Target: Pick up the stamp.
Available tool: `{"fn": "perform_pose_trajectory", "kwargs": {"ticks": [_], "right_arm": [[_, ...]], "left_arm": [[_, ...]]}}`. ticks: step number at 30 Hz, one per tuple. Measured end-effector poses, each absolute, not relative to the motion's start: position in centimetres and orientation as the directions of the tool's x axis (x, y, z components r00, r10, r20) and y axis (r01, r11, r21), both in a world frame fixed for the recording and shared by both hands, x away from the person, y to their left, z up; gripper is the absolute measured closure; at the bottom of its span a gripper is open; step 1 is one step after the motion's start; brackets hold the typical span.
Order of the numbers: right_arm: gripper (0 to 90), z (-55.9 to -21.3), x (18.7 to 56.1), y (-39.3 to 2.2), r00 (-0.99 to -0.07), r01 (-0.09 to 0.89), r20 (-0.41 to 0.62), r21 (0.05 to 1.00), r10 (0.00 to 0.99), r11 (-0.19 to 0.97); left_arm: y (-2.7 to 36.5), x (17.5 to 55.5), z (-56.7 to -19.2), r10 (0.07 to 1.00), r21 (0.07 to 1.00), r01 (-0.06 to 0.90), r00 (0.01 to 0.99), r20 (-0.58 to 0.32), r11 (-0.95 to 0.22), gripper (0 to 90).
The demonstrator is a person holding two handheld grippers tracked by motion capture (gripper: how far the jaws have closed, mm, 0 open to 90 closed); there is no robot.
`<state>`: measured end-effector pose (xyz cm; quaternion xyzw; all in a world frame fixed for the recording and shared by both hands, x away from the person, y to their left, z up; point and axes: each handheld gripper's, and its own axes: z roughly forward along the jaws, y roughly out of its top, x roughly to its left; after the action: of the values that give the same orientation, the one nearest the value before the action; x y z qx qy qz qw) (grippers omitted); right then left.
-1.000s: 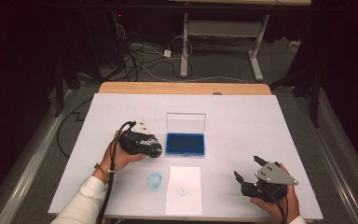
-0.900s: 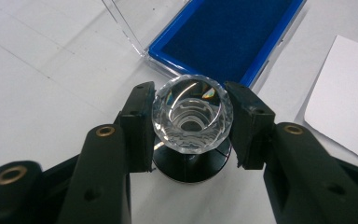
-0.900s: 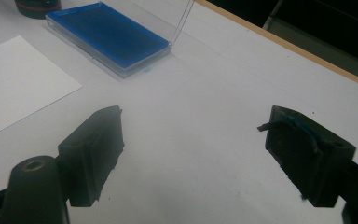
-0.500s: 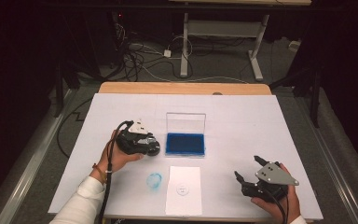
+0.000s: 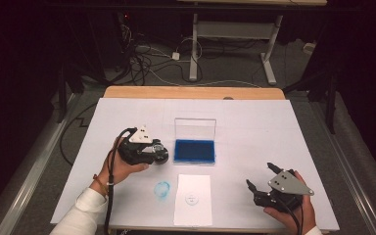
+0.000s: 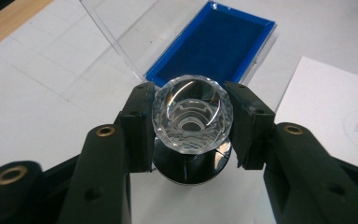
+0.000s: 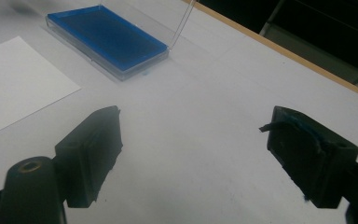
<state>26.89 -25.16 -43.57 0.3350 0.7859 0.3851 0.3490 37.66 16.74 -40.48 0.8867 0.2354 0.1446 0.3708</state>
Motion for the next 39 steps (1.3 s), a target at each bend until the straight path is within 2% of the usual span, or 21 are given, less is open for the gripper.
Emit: {"fn": "perform_pose_trajectory", "kwargs": {"ticks": [25, 39], "right_arm": [[16.4, -43.4, 26.9, -25.1, -0.533, 0.248, -0.292, 0.844, 0.794, 0.476], [16.4, -43.6, 27.5, -24.8, -0.543, 0.254, -0.279, 0.844, 0.792, 0.472]], "left_arm": [[17.0, 35.3, -38.8, 0.490, 0.756, 0.250, 0.865, 0.105, -0.605, 54.4], [16.9, 34.4, -38.6, 0.462, 0.774, 0.234, 0.883, 0.085, -0.589, 54.4]]}}
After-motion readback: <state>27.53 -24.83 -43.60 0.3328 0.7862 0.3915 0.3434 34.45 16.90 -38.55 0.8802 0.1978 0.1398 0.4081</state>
